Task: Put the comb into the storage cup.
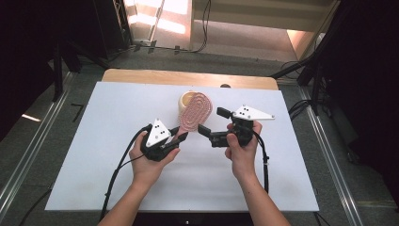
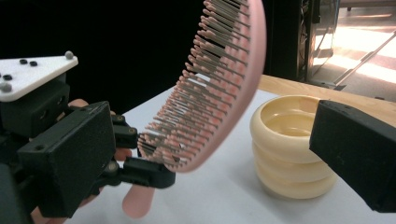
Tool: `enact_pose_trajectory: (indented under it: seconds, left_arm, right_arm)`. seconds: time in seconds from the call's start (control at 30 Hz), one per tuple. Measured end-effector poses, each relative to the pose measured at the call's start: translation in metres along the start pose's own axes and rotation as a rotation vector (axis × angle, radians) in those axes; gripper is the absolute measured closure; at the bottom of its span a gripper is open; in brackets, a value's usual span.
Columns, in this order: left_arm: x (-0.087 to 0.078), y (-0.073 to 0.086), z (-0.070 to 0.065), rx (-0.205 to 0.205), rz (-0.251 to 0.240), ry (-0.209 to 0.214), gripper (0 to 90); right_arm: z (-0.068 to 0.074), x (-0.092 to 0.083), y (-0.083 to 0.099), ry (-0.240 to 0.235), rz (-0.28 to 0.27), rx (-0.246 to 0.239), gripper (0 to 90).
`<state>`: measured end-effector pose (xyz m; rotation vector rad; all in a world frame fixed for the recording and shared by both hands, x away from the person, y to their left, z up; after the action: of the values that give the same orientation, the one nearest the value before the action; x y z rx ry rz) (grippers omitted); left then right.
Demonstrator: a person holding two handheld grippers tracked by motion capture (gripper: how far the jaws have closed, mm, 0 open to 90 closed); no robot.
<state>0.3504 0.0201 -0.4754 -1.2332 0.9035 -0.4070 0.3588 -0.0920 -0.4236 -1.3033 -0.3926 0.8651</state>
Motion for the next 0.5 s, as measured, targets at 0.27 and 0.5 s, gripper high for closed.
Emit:
enact_pose_trajectory:
  seconds: [0.27, 0.5]
  left_arm:
    - [0.003, 0.000, -0.007, 0.002, -0.013, 0.007, 71.1]
    - [0.006, 0.001, -0.013, 0.022, -0.014, 0.003, 71.1]
  right_arm:
    - [0.005, 0.009, -0.002, -0.005, -0.015, 0.068, 4.1]
    - [0.003, 0.015, -0.001, 0.036, -0.023, 0.099, 15.2]
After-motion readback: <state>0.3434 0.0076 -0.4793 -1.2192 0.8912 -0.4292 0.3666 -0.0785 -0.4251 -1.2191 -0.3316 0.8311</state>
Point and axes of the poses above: each handheld gripper's, and its own axes: x roughly forward along the jaws, y roughly out of its underside, z roughly to its left, the point moved 10 cm from there along x, roughly forward along the jaws, and after that the axes turned 2 degrees about -z, right-handed, at the moved point
